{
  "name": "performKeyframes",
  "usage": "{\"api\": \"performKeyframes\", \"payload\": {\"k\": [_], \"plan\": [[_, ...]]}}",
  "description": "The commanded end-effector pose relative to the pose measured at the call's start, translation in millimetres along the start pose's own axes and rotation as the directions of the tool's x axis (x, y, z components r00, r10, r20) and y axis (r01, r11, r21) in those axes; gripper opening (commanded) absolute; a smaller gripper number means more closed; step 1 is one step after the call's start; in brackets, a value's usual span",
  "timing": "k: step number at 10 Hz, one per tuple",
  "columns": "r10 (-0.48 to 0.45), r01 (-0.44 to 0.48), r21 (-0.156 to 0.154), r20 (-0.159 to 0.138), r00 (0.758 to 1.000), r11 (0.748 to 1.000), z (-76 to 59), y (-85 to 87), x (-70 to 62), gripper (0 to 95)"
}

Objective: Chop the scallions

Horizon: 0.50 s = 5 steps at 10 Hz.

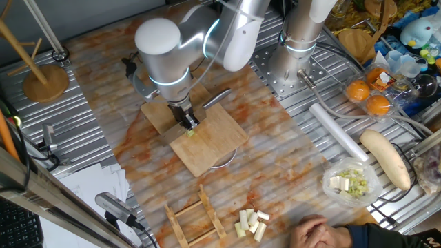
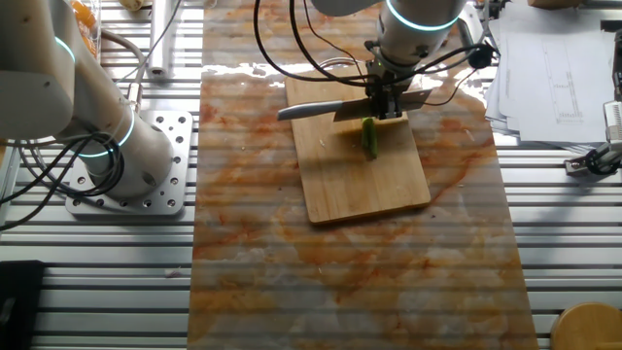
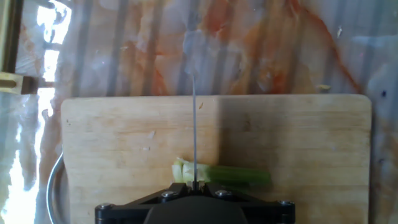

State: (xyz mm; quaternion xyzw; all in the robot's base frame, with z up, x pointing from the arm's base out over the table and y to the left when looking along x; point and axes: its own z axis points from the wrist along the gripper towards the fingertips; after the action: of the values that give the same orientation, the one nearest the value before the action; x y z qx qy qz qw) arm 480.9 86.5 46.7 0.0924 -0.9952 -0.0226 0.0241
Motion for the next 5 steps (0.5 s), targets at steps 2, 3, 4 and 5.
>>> {"api": "performKeyframes", "payload": {"k": [2,3,4,5], "plan": [[0.012,-0.012,0.002,0.021,1.0,1.0,1.6,-0.9,1.8,0.0],[0.014,-0.014,0.004,0.022,1.0,1.0,1.6,-0.9,1.8,0.0],[0.009,-0.009,0.004,0.021,1.0,1.0,1.6,-0.9,1.8,0.0],[0.005,-0.006,0.003,0.017,1.0,1.0,1.6,-0.9,1.8,0.0]]}}
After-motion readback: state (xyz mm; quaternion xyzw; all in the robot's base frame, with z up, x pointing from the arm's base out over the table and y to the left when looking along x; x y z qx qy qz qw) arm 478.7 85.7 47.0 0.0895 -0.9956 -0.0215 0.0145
